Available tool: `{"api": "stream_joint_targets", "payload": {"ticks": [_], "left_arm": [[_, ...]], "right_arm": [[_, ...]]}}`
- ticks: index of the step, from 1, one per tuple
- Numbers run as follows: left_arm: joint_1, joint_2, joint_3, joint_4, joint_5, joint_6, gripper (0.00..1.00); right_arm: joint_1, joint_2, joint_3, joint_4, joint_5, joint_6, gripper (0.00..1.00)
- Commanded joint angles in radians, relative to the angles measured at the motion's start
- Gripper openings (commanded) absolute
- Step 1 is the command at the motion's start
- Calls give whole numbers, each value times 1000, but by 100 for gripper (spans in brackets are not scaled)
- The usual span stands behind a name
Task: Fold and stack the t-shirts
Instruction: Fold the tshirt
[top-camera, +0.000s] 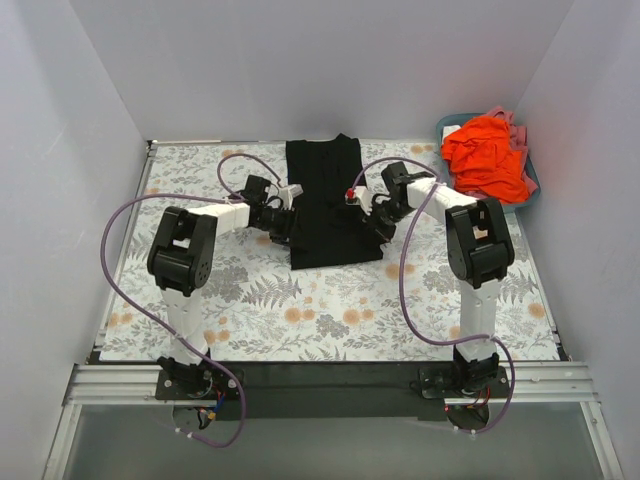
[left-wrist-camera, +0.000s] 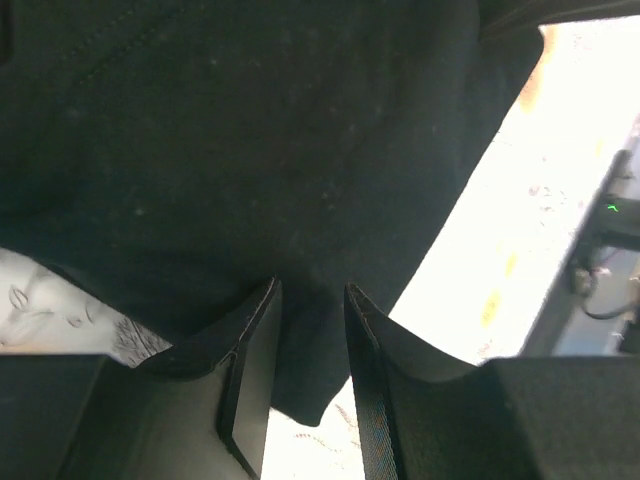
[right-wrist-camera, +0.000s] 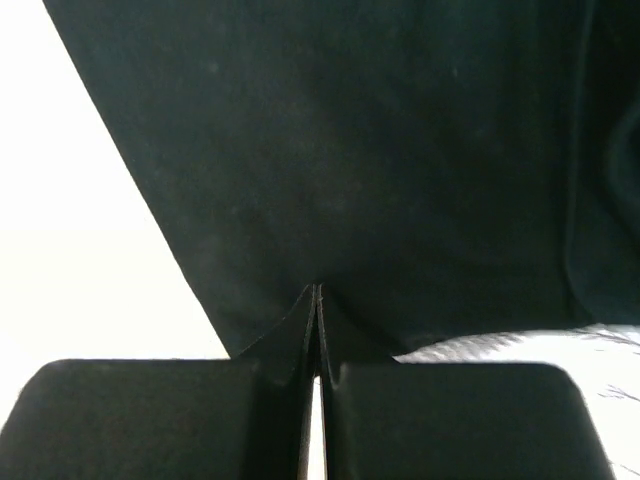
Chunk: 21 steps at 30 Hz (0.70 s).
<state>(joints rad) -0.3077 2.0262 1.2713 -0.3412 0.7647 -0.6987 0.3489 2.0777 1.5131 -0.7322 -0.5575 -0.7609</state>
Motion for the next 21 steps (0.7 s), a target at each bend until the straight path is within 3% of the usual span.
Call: {"api": "stream_joint_targets", "payload": {"ticks": [1,7,10,12,16,19,21], "left_arm": [[5,-8,-44,-41,28,-33,32],[28,-58,-118,-99,41,24,32],[28,-121,-157,-145,65,74,32],[28,-174,-162,-195,87,99,33],[30,-323,-159,-258,76,264,36],[28,-462,-194,-251,42,388,39],[30,-535,-277,-220,36,552,40]], "right_arm": [[4,19,-40,-15,-32,40,4],[24,-50,-195,13,-67,72,8],[39,-139,-283,22,-85,94,15],[39,-212,-289,16,-78,107,27],[39,-413,-281,-3,-71,54,49],[58,-514,-327,-6,-12,-53,51],[93,-551,-384,0,49,-112,50]]}}
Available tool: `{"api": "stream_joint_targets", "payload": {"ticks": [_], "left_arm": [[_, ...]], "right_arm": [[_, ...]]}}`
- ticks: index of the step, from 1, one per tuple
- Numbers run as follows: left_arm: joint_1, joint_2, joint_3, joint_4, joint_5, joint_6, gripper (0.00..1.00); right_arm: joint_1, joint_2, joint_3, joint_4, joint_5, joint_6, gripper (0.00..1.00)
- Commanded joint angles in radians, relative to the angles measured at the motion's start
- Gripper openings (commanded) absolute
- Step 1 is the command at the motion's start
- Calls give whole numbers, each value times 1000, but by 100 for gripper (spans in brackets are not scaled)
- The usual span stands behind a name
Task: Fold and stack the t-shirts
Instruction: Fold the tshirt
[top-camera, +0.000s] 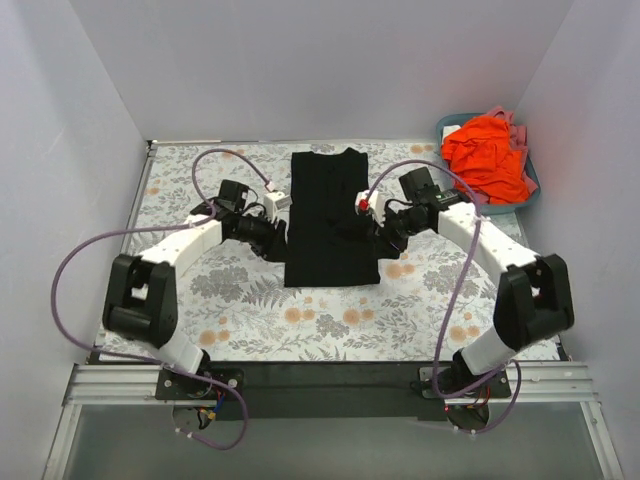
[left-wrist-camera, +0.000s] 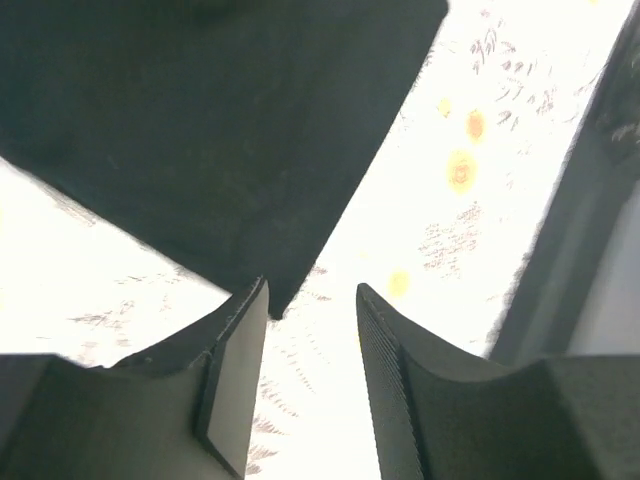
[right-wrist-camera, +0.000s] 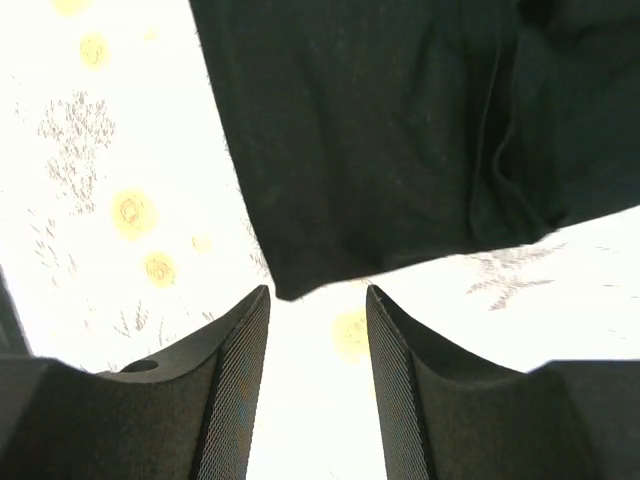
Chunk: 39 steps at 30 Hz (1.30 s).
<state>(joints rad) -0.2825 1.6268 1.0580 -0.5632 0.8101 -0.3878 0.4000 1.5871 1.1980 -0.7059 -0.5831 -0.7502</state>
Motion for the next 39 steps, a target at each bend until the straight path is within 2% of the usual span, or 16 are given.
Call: {"api": "stream_joint_targets", "payload": {"ticks": [1,2,5,9,16,25,30,33,35,36,37,39], "left_arm": [[0,-171,-108,23,-12,301,41],[-7,-236,-186,46,-26,414,41],[-27,-316,-338,211,-95,576,42],[-63,-321,-414,310,-138,696,42],[-121,-242,-423,433,-180,711,42],[-168,-197,-437,448,-187,751,42],[-182,-160,-444,450,-230,765,41],[-184,-166,-464,436,-253,788,41],[-184,-177,-474,398,-250,817,41],[-182,-192,-481,388,-246,829,41],[-182,-197,-484,379,-244,831,40],[-184,-188,-484,370,-252,831,31]], "right_arm": [[72,-84,-86,-18,97,-164,50],[91,-91,-106,3,121,-175,49],[144,-131,-233,155,254,-224,49],[203,-142,-325,301,347,-271,49],[230,-79,-356,379,381,-302,49],[260,-95,-409,388,359,-327,49],[270,-52,-426,404,371,-321,48],[269,-30,-429,408,384,-319,42],[267,-26,-434,410,385,-314,29],[269,-24,-436,411,388,-314,18],[269,-27,-436,413,390,-313,12],[269,-29,-439,414,397,-304,1]]}}
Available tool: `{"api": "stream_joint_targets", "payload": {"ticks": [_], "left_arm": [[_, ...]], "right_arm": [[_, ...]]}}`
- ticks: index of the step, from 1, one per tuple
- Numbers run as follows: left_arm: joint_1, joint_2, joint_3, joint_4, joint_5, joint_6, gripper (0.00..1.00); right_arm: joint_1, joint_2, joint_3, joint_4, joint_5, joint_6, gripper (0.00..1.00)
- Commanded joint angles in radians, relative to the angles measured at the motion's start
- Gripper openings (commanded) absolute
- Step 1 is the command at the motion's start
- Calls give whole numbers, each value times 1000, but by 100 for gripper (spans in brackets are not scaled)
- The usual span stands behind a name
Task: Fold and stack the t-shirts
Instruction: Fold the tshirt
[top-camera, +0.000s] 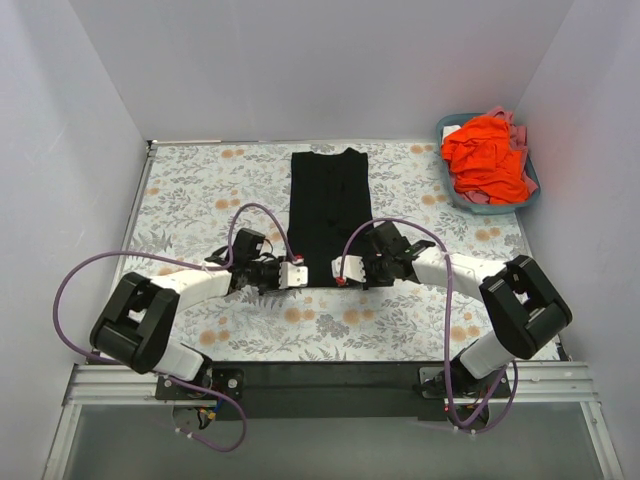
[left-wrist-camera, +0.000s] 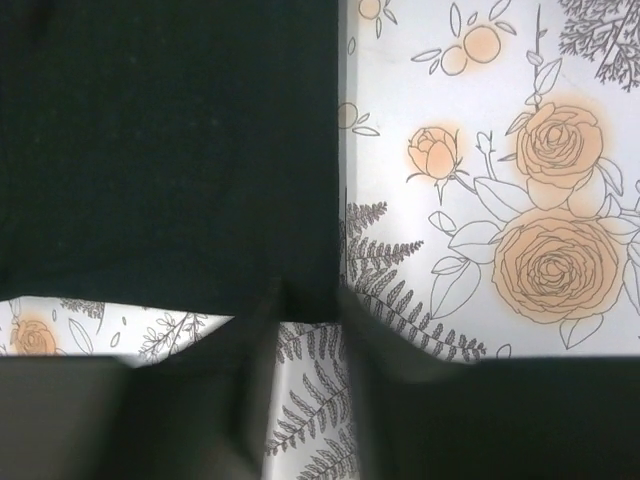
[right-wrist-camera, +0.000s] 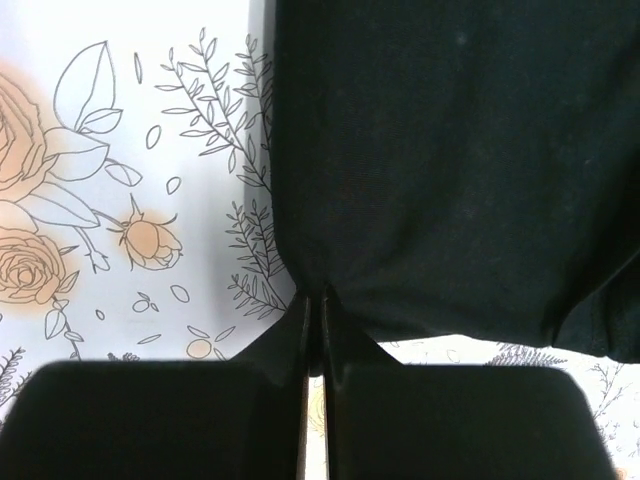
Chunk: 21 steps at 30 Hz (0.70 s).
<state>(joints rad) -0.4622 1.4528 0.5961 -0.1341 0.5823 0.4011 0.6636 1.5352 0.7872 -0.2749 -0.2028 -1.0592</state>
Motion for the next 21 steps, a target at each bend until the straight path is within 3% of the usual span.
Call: {"api": "stream_joint_targets", "payload": {"ticks": [1,4,10,16,21], "left_arm": [[-3,-6,-12,-59,-36,24,19],[7,26,94,-64,-49,-89,0],[68,46,391,-197,27,-182,0],[69,3,527,-340,24,-165,0],[68,-92,561,-450,62,-144,0]], "right_arm": [[4,22,-23,-18,22,11,1],[-2,0,32,-44,22,31,1],[-73,9,309,-231,-49,48,1],[-88,-27,463,-361,-53,42,1],[-87,-113,483,-458,-73,64,1]]}}
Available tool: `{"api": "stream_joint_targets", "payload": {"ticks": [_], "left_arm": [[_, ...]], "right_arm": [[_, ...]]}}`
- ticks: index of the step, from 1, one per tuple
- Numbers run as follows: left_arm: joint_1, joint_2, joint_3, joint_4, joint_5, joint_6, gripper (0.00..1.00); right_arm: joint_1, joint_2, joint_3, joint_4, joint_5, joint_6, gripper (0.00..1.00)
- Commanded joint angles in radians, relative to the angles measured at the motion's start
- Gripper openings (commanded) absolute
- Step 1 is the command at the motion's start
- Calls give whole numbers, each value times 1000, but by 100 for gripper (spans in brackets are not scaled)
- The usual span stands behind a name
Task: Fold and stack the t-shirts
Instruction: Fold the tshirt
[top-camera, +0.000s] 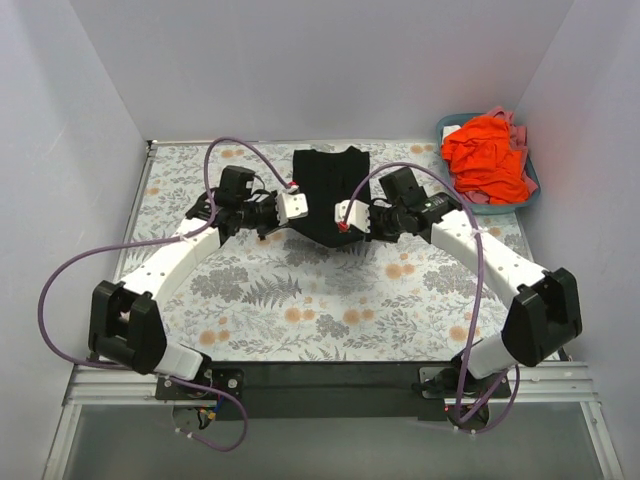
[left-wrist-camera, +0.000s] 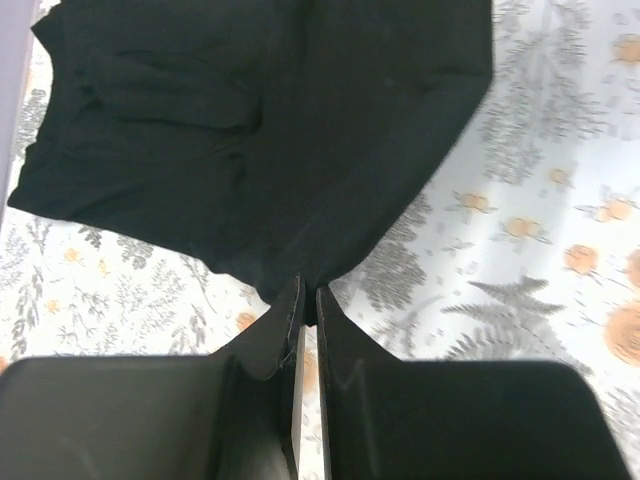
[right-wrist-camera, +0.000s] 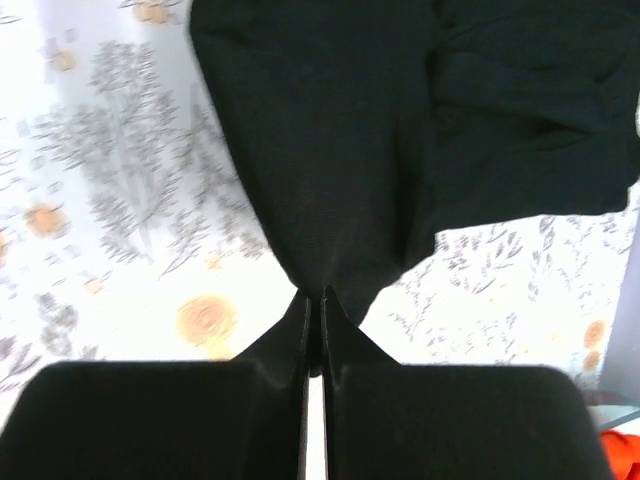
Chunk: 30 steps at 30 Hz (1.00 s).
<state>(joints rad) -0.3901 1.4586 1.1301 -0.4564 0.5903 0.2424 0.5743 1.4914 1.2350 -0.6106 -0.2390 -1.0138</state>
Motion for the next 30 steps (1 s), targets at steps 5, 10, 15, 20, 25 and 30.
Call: {"api": "stream_joint_targets", "payload": {"ticks": [5,10,15,20,25,30], "left_arm": [[-32,-233,-23,-254,55,21,0],[-49,-348,19,-462,124,2,0],[-44,-357,57,-516,105,-89,0],[29,-194,155,-429,118,-91,0],[91,-2,249,-320,149,-72,0],[158,227,336,-225,163,-86,0]], "right_arm": [[39,-190,-20,-244,-74,27,1],[143,-332,-26,-342,-88,99,1],[147,-323,10,-387,-91,84,1],[75,-160,122,-385,-131,-24,1],[-69,38,273,-385,-201,-124,1],[-143,309,412,-380,-232,-166,1]]}}
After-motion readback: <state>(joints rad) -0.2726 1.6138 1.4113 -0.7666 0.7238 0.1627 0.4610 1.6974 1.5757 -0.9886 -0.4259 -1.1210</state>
